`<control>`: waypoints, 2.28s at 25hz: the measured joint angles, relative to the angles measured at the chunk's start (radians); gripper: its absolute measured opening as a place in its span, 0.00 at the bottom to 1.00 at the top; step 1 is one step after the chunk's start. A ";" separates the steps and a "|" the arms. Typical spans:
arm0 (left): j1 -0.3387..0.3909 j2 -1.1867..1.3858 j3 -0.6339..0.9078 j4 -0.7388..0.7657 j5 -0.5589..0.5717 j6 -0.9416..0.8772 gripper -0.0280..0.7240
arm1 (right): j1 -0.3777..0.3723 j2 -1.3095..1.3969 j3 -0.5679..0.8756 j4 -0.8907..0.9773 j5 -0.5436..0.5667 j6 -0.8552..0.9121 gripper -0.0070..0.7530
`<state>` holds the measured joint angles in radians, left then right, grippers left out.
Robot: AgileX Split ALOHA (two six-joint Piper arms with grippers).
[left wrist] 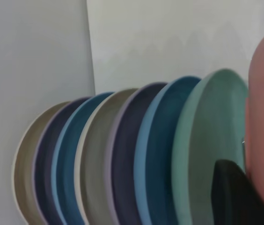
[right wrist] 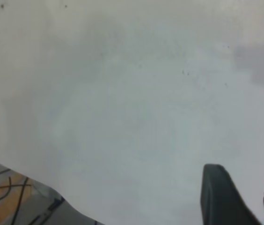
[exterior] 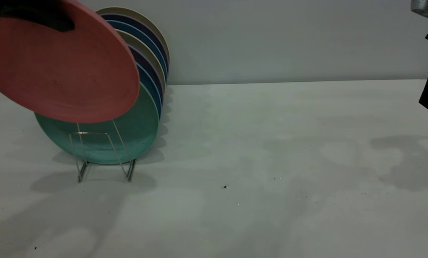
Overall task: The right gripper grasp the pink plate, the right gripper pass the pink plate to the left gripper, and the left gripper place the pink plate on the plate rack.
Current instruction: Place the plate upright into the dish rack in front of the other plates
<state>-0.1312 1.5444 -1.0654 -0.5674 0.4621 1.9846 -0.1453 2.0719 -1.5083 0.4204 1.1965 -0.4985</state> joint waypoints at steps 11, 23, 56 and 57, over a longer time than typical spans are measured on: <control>0.000 0.069 0.000 -0.005 -0.082 0.015 0.19 | 0.000 0.000 0.000 0.001 0.000 0.003 0.34; 0.000 0.156 -0.007 -0.021 -0.097 0.015 0.19 | 0.000 0.000 0.000 0.001 0.000 0.005 0.34; 0.000 0.299 -0.008 -0.118 -0.222 0.015 0.50 | 0.000 0.000 0.000 0.001 0.001 0.014 0.34; 0.000 0.299 -0.008 -0.117 -0.222 0.015 0.52 | 0.000 0.000 0.000 0.001 0.001 0.014 0.34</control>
<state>-0.1312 1.8434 -1.0734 -0.6844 0.2403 1.9999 -0.1453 2.0719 -1.5083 0.4213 1.1973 -0.4847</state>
